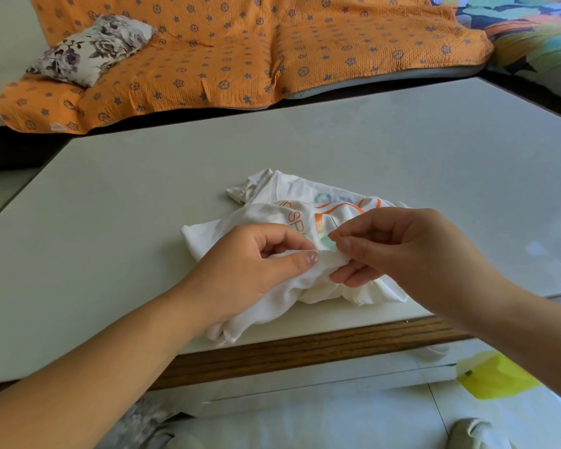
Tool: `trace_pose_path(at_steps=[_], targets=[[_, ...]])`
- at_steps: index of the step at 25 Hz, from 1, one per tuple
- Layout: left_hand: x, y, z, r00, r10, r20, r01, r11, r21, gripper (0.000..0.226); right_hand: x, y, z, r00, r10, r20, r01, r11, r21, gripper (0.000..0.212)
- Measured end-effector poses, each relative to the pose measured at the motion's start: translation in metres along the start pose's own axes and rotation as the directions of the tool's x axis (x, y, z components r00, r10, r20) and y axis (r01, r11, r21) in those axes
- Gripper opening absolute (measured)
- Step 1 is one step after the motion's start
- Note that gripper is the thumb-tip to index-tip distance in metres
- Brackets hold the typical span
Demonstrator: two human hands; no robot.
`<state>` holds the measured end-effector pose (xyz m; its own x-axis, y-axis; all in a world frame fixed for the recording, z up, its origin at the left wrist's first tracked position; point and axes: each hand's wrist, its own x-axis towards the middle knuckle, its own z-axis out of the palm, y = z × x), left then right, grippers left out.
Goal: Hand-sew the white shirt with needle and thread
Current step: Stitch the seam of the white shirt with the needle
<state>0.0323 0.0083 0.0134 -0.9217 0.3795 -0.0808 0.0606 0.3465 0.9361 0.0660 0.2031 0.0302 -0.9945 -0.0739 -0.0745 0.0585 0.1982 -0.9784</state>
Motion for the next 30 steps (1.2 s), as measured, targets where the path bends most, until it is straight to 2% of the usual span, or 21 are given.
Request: trace_pose_path(at_steps=[5, 9, 17, 24, 30], targets=[[-0.001, 0.001, 0.001, 0.999, -0.008, -0.041, 0.005, 0.999, -0.052, 0.022, -0.002, -0.002, 0.001, 1.000, 0.006, -0.009, -0.006, 0.999, -0.036, 0.014], [0.000, 0.002, 0.001, 0.997, -0.042, -0.059, 0.036, 0.995, -0.095, 0.003, -0.004, -0.004, -0.001, 0.999, 0.047, 0.011, -0.046, 0.989, -0.138, 0.016], [-0.003, 0.003, 0.002, 0.998, -0.036, -0.046, 0.027, 0.985, -0.172, 0.009, -0.003, -0.008, -0.004, 0.989, 0.119, 0.092, -0.087, 0.951, -0.297, 0.017], [-0.002, 0.003, 0.002, 0.998, -0.055, -0.016, 0.050, 0.973, -0.225, 0.005, -0.002, -0.007, -0.008, 0.984, 0.121, 0.130, -0.084, 0.962, -0.259, 0.014], [-0.001, 0.003, 0.001, 0.996, -0.081, 0.028, 0.085, 0.960, -0.268, 0.016, -0.001, -0.003, -0.010, 0.975, 0.134, 0.175, -0.104, 0.980, -0.169, 0.012]])
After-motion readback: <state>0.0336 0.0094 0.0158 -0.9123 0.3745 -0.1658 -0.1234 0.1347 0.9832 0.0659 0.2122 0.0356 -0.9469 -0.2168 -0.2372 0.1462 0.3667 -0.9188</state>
